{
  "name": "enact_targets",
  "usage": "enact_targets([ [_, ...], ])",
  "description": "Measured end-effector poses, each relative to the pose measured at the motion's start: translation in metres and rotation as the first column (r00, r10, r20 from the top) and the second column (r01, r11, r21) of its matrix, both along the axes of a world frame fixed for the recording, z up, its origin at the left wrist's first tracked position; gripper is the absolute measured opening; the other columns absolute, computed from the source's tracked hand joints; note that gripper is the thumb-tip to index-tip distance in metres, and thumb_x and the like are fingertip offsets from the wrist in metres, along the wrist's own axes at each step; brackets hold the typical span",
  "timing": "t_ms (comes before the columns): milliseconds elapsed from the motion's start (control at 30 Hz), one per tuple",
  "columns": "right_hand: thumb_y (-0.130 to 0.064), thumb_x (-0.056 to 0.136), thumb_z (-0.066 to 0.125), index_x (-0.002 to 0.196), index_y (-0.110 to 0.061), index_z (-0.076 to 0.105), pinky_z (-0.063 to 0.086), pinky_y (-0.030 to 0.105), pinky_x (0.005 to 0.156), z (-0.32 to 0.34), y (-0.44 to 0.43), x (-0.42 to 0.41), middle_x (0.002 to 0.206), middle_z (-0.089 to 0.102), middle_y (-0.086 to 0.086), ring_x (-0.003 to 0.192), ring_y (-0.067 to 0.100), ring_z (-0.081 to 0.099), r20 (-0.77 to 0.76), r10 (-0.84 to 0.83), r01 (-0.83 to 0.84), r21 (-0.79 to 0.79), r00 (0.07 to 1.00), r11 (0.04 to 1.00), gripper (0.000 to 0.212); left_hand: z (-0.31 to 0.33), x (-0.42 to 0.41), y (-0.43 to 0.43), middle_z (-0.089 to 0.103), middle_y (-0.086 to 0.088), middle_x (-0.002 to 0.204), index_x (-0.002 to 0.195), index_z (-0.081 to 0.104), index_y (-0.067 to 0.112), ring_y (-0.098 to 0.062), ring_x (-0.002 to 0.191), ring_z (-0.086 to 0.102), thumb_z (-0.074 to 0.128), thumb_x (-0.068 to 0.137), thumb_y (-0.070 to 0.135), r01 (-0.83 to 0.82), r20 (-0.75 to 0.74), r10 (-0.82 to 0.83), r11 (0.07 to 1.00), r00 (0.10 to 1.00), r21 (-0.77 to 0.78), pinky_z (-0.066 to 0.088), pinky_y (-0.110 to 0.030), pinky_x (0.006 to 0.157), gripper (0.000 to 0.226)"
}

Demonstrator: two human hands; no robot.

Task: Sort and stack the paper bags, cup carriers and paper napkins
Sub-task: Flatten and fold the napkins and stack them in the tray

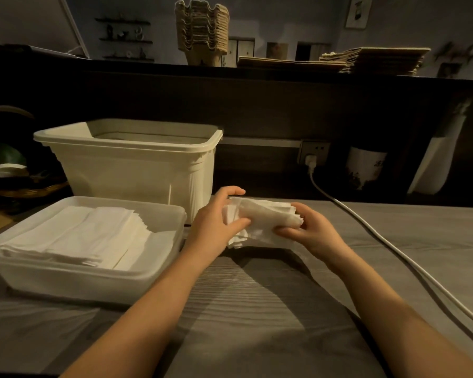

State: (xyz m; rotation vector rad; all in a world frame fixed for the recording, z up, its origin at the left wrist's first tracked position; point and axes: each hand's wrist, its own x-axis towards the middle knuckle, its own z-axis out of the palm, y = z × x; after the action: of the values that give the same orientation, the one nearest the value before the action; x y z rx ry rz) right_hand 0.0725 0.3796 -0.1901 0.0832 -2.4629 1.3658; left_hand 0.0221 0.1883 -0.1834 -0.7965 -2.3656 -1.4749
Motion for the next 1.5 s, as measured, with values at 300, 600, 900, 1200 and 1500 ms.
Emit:
enact_targets([
  [300, -0.019, 0.079, 0.072, 0.140, -0.034, 0.029, 0.043, 0.008, 0.070, -0.006, 0.001, -0.003, 0.119, 0.041, -0.012, 0.108, 0.003, 0.043, 0.077, 0.001, -0.007, 0.082, 0.997, 0.997, 0.076, -0.019, -0.003, 0.007, 0.032, 0.006, 0.140, 0.138, 0.026, 0.038, -0.012, 0.126, 0.036, 0.068, 0.084, 0.028, 0.192, 0.128, -0.175, 0.973, 0.976, -0.131, 0.035, -0.025, 0.097, 0.069],
  [600, -0.016, 0.079, 0.072, 0.144, -0.035, 0.019, 0.046, 0.019, 0.089, -0.007, -0.001, -0.003, 0.117, 0.044, -0.012, 0.100, 0.003, 0.051, 0.088, 0.034, -0.040, 0.061, 0.995, 0.997, 0.086, -0.013, -0.003, 0.007, 0.024, -0.001, 0.140, 0.143, 0.009, 0.037, -0.010, 0.117, 0.034, 0.076, 0.077, 0.018, 0.242, 0.282, -0.226, 0.970, 0.932, -0.021, 0.038, -0.024, 0.093, 0.096],
  [900, -0.020, 0.083, 0.068, 0.125, -0.030, 0.044, 0.056, 0.029, 0.079, -0.008, -0.001, -0.002, 0.110, 0.052, -0.007, 0.096, 0.010, 0.056, 0.187, 0.063, -0.077, 0.067, 0.980, 0.995, 0.049, -0.014, -0.008, 0.007, 0.038, 0.005, 0.090, 0.112, 0.027, 0.027, -0.011, 0.071, 0.042, 0.046, 0.094, 0.006, 0.251, 0.322, -0.220, 0.966, 0.921, -0.059, 0.037, -0.022, 0.063, 0.033],
  [1200, -0.020, 0.082, 0.069, 0.117, -0.031, 0.048, 0.053, 0.020, 0.072, -0.006, 0.000, -0.003, 0.104, 0.054, -0.011, 0.092, 0.005, 0.056, 0.073, 0.032, -0.042, 0.130, 0.997, 0.991, 0.043, -0.019, -0.009, 0.009, 0.035, 0.004, 0.110, 0.107, 0.029, 0.032, -0.007, 0.093, 0.043, 0.053, 0.089, 0.002, 0.248, 0.192, -0.244, 0.969, 0.950, 0.004, 0.041, -0.007, 0.070, 0.042],
  [1500, -0.024, 0.082, 0.069, 0.119, -0.057, 0.021, 0.036, 0.024, 0.096, 0.000, 0.000, 0.002, 0.126, 0.032, -0.018, 0.115, 0.003, 0.035, 0.024, 0.140, -0.142, 0.170, 0.990, 0.975, 0.069, -0.022, -0.008, 0.006, 0.033, 0.010, 0.129, 0.120, 0.019, 0.060, -0.013, 0.122, 0.039, 0.079, 0.072, 0.024, 0.267, 0.157, -0.263, 0.964, 0.952, 0.000, 0.042, -0.034, 0.101, 0.085],
])
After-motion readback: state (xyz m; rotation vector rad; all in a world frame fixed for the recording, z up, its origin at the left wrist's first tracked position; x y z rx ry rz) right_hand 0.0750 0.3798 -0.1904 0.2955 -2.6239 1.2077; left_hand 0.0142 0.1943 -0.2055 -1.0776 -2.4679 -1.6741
